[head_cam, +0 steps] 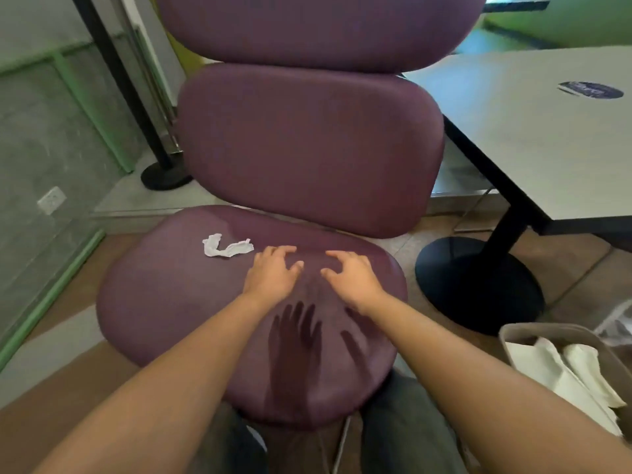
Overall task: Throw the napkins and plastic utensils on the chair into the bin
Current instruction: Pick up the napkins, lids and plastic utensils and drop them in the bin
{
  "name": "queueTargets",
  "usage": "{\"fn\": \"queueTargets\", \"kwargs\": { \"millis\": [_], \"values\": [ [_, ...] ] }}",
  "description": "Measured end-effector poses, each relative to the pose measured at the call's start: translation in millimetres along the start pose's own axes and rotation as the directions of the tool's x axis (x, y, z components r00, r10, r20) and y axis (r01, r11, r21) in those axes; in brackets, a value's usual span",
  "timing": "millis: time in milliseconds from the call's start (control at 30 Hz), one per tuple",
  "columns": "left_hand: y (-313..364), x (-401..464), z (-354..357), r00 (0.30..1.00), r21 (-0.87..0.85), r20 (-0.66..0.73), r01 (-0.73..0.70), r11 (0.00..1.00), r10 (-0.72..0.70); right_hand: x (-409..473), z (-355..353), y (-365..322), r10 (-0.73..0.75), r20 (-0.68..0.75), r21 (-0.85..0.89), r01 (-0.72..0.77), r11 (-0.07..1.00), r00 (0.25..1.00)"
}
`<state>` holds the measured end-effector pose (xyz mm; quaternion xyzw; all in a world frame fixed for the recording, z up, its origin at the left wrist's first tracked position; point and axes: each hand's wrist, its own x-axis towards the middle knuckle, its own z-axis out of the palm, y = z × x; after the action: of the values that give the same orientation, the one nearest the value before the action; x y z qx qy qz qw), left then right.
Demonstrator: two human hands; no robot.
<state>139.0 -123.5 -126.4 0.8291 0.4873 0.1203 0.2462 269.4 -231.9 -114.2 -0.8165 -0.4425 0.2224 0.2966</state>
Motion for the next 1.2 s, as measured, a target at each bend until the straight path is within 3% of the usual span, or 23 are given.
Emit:
{"fn": "queueTargets", "kwargs": {
  "millis": [233,500,733,867,933,1033,1100,1200],
  "values": [
    [-90,32,-32,0.986,0.084,-0.082,0.152,0.985,-0.145,50,75,-53,-0.056,0.111,-0.042,0.061,0.997,0.992],
    [-149,83,-28,0.95,0.194,-0.116,0.307,0.932,-0.289,103,132,-62,-0.063,0.188,-0.119,0.087,0.989,0.98],
    [-170,115,-4,0.925,0.335,-0.292,0.338,0.879,-0.244,139,158,-64,-0.108,0.13,-0.175,0.13,0.976,0.986],
    [-173,117,1,0.899,0.314,-0.403,0.311,0.897,-0.17,145,162,-64,-0.128,0.091,-0.154,0.141,0.978,0.988],
    [-174,114,3,0.913,0.241,-0.375,0.261,0.935,-0.158,143,162,-63,-0.144,0.08,-0.106,0.152,0.983,0.986],
    [-167,106,5,0.966,-0.049,-0.233,0.102,0.994,-0.111,136,157,-62,-0.138,0.078,0.054,0.134,0.989,0.987],
    [-155,98,7,0.985,-0.209,-0.163,0.026,0.978,-0.061,127,153,-62,-0.117,0.089,0.175,0.1,0.98,0.989],
    [-123,81,9,0.996,-0.466,-0.071,0.022,0.884,-0.062,105,139,-58,-0.089,0.032,0.263,0.077,0.962,0.996]
  ]
}}
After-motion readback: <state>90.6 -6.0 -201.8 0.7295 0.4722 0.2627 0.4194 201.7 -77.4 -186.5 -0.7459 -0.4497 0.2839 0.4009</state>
